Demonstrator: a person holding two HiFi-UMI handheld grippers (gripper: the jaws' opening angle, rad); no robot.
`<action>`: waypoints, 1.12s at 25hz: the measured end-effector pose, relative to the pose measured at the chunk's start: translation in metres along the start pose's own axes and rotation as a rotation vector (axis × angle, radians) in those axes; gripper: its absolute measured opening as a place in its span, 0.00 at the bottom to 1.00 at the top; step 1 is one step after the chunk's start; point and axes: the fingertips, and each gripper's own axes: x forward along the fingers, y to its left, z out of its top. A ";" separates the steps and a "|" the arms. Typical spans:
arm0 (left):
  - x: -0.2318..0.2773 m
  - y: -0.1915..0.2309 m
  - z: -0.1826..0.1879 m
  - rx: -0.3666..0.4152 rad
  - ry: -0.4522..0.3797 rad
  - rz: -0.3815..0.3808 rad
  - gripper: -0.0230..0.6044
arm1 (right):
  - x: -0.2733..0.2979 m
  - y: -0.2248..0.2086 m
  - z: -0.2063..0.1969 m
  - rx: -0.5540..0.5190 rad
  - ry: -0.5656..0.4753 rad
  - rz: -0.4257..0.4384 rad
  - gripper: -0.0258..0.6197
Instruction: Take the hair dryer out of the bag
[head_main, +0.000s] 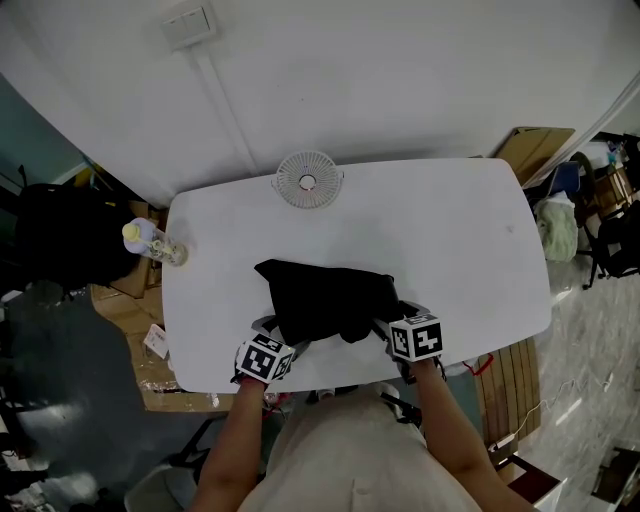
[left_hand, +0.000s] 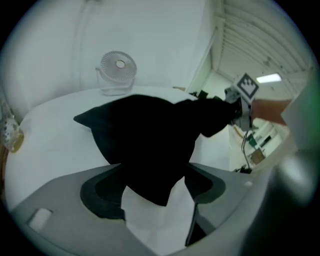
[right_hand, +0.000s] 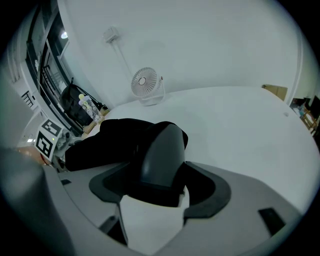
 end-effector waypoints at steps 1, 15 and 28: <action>0.008 0.000 -0.006 0.051 0.039 0.018 0.59 | 0.000 0.000 0.000 0.000 0.002 0.000 0.58; -0.003 0.002 -0.013 -0.102 0.075 0.170 0.09 | -0.005 -0.007 0.002 0.058 -0.052 -0.033 0.58; -0.070 0.018 -0.017 -0.332 -0.065 0.226 0.09 | -0.020 -0.034 0.017 0.126 -0.137 -0.113 0.58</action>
